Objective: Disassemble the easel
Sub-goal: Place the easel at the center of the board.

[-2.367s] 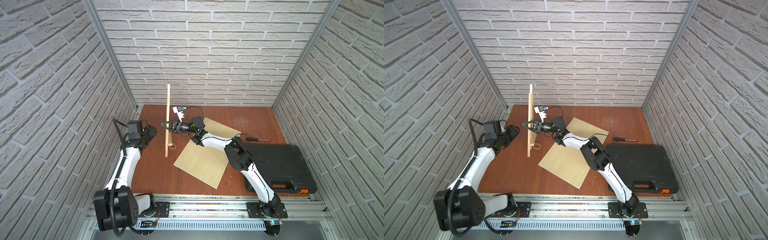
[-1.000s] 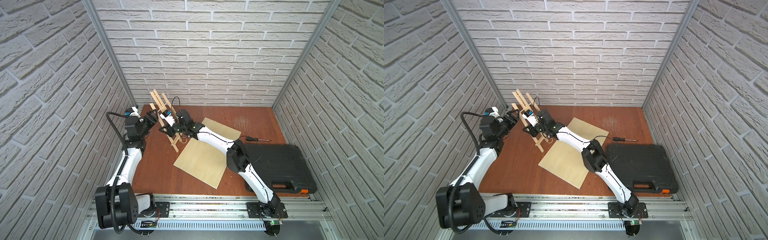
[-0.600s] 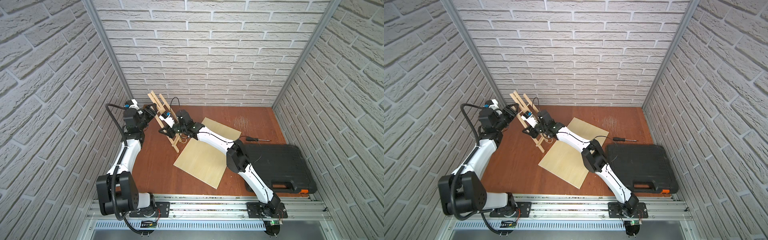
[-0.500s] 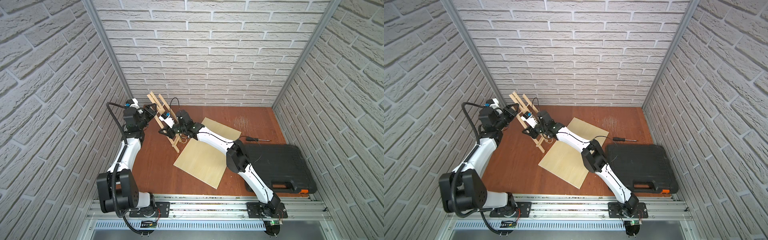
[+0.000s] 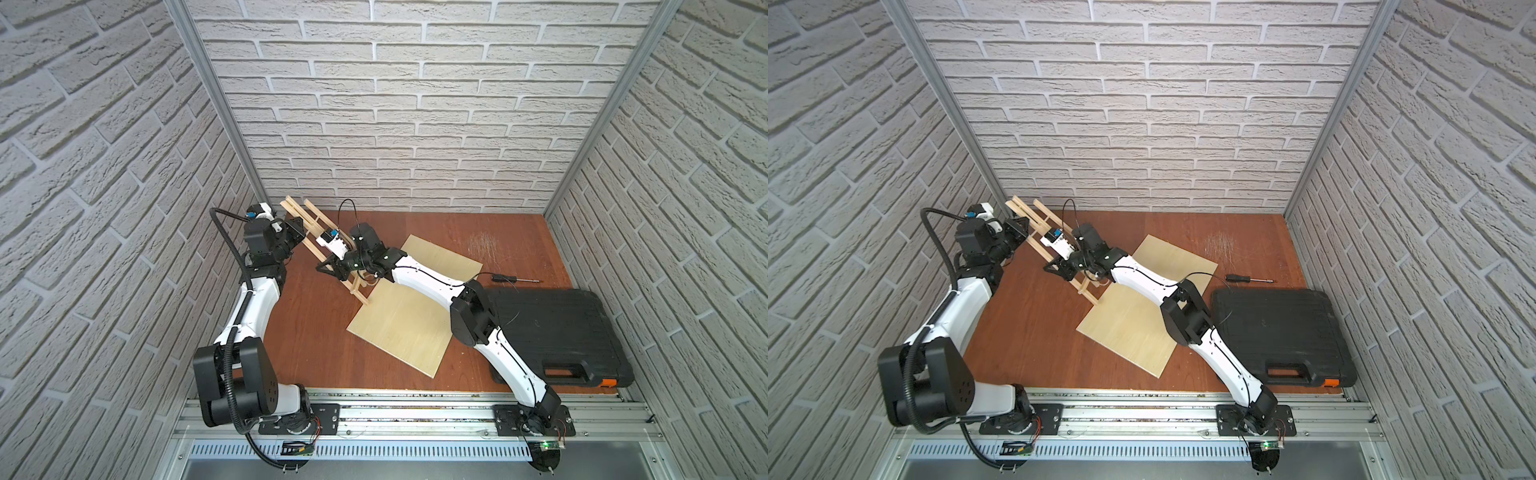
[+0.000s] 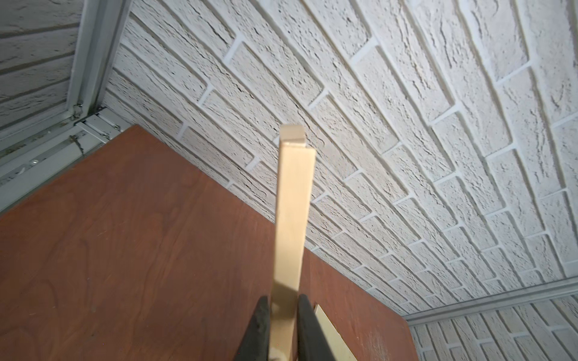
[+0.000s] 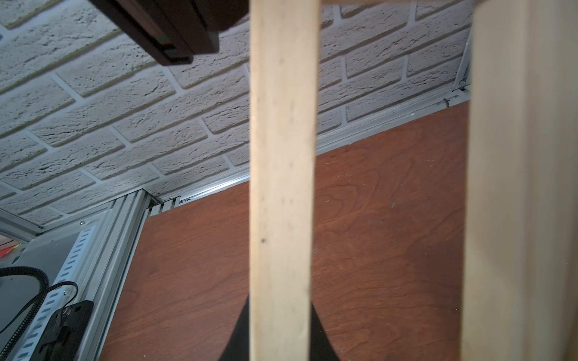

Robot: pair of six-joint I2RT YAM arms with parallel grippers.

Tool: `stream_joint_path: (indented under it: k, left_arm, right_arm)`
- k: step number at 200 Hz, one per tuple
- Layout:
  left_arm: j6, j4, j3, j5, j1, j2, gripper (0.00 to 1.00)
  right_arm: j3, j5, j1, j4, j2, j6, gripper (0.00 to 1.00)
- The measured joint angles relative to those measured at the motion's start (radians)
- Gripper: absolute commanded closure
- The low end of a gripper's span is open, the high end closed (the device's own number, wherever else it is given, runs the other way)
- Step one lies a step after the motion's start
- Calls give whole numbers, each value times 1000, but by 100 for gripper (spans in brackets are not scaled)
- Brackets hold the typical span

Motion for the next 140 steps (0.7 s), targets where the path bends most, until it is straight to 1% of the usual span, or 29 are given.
stream_joint_path:
  k: [31, 43, 62, 76, 102, 122, 140]
  left_arm:
    - [-9, 18, -26, -55, 30, -14, 100]
    - [-11, 44, -42, -80, 44, -23, 100]
    - [-6, 97, -64, -118, 59, -24, 100]
    - [-21, 137, -89, -146, 62, -21, 100]
    - [-68, 229, -109, -201, 61, 12, 100]
    - [-95, 308, -122, -261, 60, 57, 100]
    - [-116, 359, -126, -306, 60, 105, 100]
  right_arm:
    - [-21, 1, 0, 35, -2, 20, 52]
    - [-60, 2, -1, 64, -9, 28, 41]
    - [-134, -2, -10, 107, -26, 51, 28]
    - [-184, -9, -16, 133, -55, 76, 25]
    - [-296, -24, -45, 159, -147, 127, 24]
    - [-421, -28, -87, 181, -259, 166, 23]
    - [-576, -22, -126, 227, -393, 204, 22]
